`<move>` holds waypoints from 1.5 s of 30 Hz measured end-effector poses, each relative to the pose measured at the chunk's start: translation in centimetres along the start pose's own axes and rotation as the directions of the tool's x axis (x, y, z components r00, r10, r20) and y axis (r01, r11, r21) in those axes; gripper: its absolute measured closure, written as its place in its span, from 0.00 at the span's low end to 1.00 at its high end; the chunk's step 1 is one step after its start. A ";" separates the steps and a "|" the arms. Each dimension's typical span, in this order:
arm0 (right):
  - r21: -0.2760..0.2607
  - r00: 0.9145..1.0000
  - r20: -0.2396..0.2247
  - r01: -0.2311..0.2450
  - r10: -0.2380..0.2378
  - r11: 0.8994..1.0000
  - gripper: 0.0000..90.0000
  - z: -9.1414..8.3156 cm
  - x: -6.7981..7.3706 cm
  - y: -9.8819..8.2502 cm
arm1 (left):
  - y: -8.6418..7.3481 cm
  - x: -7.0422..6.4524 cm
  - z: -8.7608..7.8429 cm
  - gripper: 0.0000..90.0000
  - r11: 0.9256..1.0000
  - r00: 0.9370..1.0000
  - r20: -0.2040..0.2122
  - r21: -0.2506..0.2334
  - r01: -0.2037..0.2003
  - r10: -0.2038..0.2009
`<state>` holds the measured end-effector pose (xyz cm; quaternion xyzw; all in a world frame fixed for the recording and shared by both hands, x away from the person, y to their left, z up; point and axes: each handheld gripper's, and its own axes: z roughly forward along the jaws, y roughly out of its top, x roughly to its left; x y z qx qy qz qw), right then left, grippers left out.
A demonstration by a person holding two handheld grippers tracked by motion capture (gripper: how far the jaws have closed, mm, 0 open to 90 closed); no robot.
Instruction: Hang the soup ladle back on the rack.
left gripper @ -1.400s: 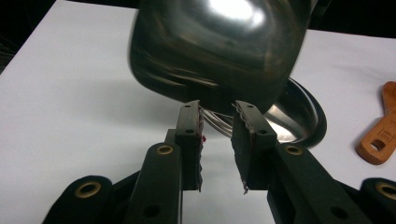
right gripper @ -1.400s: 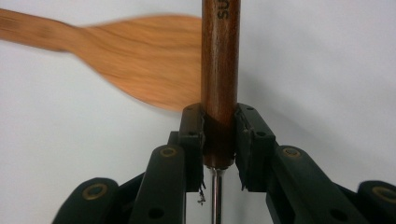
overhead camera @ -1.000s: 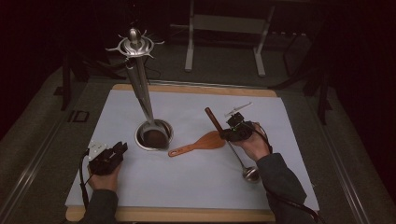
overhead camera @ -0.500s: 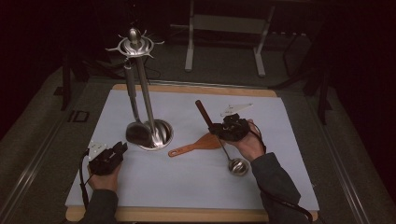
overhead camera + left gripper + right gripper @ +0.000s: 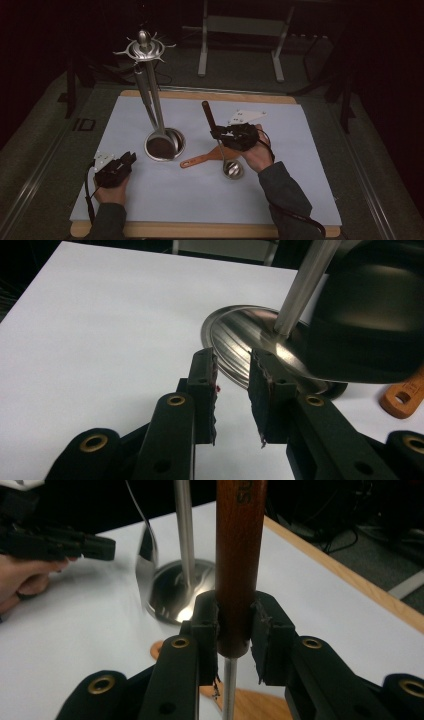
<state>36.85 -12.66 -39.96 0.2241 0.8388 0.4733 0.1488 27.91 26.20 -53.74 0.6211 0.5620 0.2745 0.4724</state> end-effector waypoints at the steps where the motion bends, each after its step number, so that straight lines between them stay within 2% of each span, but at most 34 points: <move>1: -0.007 1.000 0.000 0.001 -0.001 1.000 0.82 0.1 0.1 0.2 | 0.0 0.0 0.0 0.81 1.000 1.000 0.000 0.000 0.000 0.000; 11: -0.071 1.000 0.003 0.022 -0.021 0.997 0.82 0.8 1.4 2.2 | 0.0 0.0 0.0 0.81 1.000 1.000 0.001 -0.003 0.003 -0.003; 21: -0.089 1.000 -0.008 0.020 -0.021 0.996 0.82 1.6 1.8 3.2 | 0.0 0.0 0.0 0.81 1.000 1.000 0.001 -0.005 0.004 -0.004; 32: -0.118 0.997 -0.048 0.050 -0.056 0.992 0.82 1.8 1.1 4.1 | 0.0 0.0 0.0 0.81 1.000 1.000 0.001 -0.004 0.004 -0.004; 40: -0.143 0.994 -0.093 0.036 -0.050 0.989 0.82 1.8 0.1 4.8 | 0.0 0.1 0.0 0.81 1.000 1.000 0.002 -0.003 0.003 -0.003; 45: -0.173 0.989 -0.137 0.027 -0.051 0.985 0.82 1.7 -0.5 5.2 | 0.0 0.1 0.0 0.81 1.000 1.000 0.002 -0.007 0.007 -0.007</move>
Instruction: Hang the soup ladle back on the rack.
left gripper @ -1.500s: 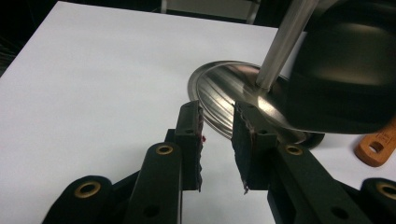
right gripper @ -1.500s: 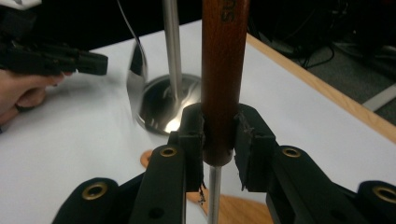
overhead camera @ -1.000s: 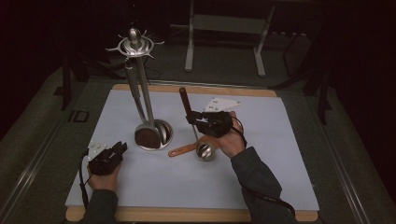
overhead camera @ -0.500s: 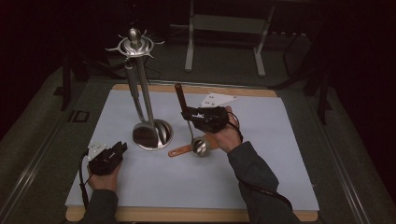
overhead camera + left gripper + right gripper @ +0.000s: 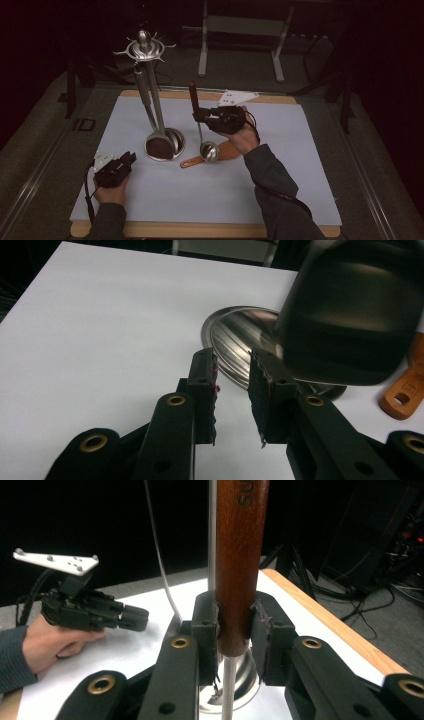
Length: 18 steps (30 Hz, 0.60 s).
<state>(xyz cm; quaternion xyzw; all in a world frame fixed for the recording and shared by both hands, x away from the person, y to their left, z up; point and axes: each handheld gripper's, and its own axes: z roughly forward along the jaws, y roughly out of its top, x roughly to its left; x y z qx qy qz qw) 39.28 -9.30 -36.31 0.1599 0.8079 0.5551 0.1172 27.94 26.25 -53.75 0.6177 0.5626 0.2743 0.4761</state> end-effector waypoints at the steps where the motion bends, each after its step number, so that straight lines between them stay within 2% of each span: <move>1: -0.006 1.000 -0.008 -0.005 0.005 1.000 0.82 0.0 -0.1 0.1 | 0.0 0.0 0.0 0.81 1.000 1.000 0.000 -0.001 0.000 0.000; 4: -0.039 0.999 -0.040 -0.011 0.009 0.999 0.82 -0.1 -0.7 0.4 | 0.0 0.0 0.0 0.81 1.000 1.000 0.001 -0.001 0.003 -0.003; 9: -0.059 0.997 -0.075 0.000 -0.005 0.998 0.82 0.0 -0.9 1.0 | 0.0 0.0 0.0 0.81 1.000 1.000 0.000 0.000 0.000 0.000; 14: -0.068 0.994 -0.103 0.014 -0.021 0.998 0.82 0.1 -0.9 1.8 | 0.0 0.0 0.0 0.81 1.000 1.000 0.000 -0.001 0.001 -0.001; 18: -0.078 0.993 -0.107 0.032 -0.040 0.996 0.82 0.2 -1.1 2.4 | 0.0 0.1 0.0 0.81 1.000 1.000 0.000 -0.004 0.007 -0.007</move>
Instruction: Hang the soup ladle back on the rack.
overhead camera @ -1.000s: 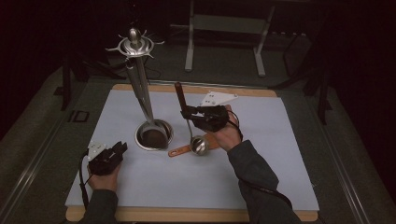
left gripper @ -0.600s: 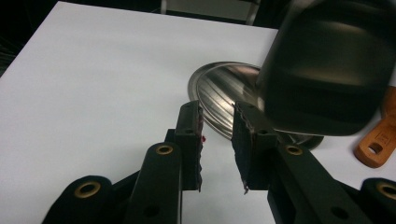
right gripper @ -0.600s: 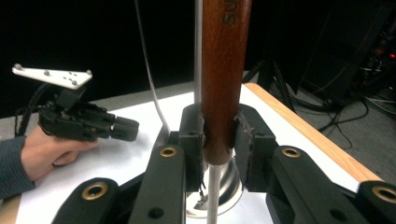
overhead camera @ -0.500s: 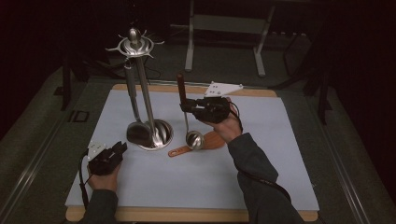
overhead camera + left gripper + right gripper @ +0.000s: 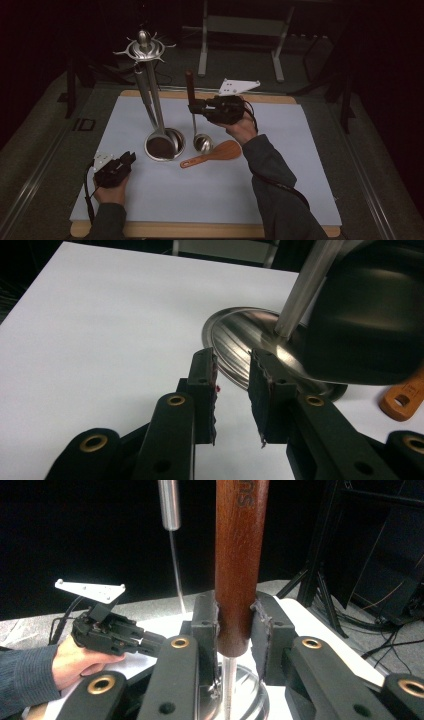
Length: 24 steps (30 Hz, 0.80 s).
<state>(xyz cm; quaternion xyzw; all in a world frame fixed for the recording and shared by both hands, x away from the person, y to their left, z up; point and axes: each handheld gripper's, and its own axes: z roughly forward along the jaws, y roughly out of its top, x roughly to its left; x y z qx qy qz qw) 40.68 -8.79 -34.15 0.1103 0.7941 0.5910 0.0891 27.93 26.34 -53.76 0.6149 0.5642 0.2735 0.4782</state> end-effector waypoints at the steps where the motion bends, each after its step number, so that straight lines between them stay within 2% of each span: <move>1: 0.000 1.000 -0.001 -0.001 0.001 1.000 0.82 0.0 0.0 0.2 | 0.0 0.0 0.0 0.81 1.000 1.000 0.000 0.000 0.000 0.000; 14: -0.016 1.000 -0.022 0.014 -0.014 1.000 0.82 0.4 0.1 2.1 | 0.0 0.1 0.0 0.81 1.000 1.000 0.000 -0.001 0.004 -0.004; 24: -0.020 0.999 -0.026 0.024 -0.024 1.000 0.82 1.5 0.7 3.8 | 0.0 0.1 0.0 0.81 1.000 1.000 0.002 -0.002 0.007 -0.007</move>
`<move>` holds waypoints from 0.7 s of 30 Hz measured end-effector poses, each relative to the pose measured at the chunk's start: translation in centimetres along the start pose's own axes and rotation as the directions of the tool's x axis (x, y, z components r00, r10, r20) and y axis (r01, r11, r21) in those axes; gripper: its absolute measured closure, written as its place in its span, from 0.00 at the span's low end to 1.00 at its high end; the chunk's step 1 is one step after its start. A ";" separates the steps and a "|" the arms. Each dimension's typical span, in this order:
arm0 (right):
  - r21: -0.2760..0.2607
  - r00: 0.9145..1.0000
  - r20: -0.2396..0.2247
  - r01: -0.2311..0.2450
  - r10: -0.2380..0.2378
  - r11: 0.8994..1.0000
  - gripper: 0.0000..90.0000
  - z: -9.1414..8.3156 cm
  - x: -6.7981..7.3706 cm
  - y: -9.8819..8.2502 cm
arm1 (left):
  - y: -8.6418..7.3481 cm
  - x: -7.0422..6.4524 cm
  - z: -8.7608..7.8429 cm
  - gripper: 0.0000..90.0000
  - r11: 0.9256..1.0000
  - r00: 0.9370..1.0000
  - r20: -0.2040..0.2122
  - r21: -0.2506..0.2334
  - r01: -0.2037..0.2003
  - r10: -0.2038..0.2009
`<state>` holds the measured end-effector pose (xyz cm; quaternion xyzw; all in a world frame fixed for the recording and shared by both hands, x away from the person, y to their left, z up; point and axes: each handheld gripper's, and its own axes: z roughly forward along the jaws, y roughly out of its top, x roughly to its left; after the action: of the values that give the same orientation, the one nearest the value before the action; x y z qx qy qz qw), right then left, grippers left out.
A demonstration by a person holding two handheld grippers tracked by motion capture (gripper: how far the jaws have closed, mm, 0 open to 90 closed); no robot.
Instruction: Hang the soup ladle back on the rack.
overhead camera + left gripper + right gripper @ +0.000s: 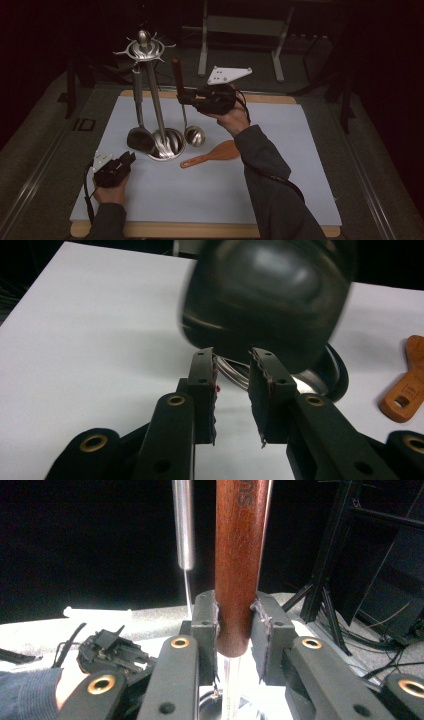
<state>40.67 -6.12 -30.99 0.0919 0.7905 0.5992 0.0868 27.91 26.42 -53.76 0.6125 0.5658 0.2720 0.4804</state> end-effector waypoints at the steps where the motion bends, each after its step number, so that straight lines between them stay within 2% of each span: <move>1: -0.001 1.000 0.001 0.001 -0.001 1.000 0.82 0.1 0.0 0.1 | 0.0 0.0 0.0 0.81 1.000 1.000 0.001 -0.001 0.000 0.000; 9: 0.004 1.000 0.005 0.009 -0.009 1.000 0.82 1.0 0.4 1.0 | 0.0 0.1 0.0 0.81 1.000 1.000 0.000 0.000 0.000 0.000; 21: 0.041 0.998 0.064 0.008 -0.011 0.999 0.82 2.1 0.8 1.9 | 0.0 0.1 -0.1 0.81 1.000 1.000 0.002 -0.002 0.002 -0.002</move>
<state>40.51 -3.43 -29.77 0.1092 0.7998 0.5793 0.1133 27.89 26.52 -53.74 0.6119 0.5657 0.2714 0.4816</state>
